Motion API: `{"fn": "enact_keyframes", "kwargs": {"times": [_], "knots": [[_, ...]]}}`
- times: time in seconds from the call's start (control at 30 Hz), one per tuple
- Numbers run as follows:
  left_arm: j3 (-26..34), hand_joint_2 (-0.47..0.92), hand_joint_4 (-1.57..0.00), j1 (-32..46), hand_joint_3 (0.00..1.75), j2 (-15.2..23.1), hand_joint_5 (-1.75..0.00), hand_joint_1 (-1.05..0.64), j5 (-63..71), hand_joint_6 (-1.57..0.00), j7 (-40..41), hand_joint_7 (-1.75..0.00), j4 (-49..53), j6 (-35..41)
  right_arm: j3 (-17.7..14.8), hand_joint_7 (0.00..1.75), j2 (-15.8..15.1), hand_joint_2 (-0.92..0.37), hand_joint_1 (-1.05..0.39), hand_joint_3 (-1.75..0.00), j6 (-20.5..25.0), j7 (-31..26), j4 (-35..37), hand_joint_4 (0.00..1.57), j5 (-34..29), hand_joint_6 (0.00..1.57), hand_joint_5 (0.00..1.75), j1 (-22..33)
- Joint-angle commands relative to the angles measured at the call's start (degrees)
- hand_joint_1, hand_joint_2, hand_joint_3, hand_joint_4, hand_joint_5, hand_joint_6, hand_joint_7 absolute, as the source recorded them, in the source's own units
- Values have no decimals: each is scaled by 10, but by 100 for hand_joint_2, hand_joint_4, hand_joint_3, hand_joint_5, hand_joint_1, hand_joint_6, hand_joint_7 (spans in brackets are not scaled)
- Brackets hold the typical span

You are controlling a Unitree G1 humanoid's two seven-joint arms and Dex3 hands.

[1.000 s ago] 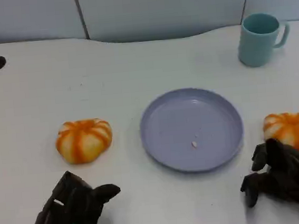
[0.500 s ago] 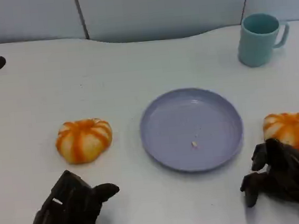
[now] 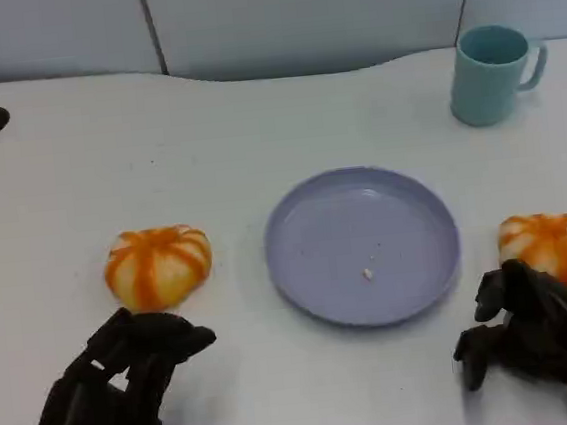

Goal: Grasp the bread from the table and place it into the plate.

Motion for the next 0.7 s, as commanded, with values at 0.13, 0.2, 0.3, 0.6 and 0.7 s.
{"fn": "enact_keyframes", "kwargs": {"times": [0.13,0.2,0.3,0.6,0.7], "knots": [[16,92,-20,-10,4,115,-36,-50,360,-30,145,-3,-139,-186,-1,41,1,-92,-51,-30,13,-5,-5,157,3,157,71,12],[11,92,-20,-10,2,125,-32,-49,390,-29,168,-2,-143,-195,-1,41,0,-92,-52,-30,16,-6,-6,157,3,157,71,12],[0,92,-21,-7,2,135,-30,-49,399,-29,191,-1,-141,-198,-1,40,0,-92,-52,-29,18,-6,-8,157,3,157,71,13],[-9,91,-16,-40,1,197,-22,-57,557,-26,231,0,-180,-153,-2,40,-1,-92,-52,-29,14,-1,-3,157,4,157,71,11],[-15,91,-12,-60,1,220,-18,-63,643,-24,234,0,-206,-112,-1,40,-2,-92,-51,-29,13,1,-5,157,3,157,70,12]]}}
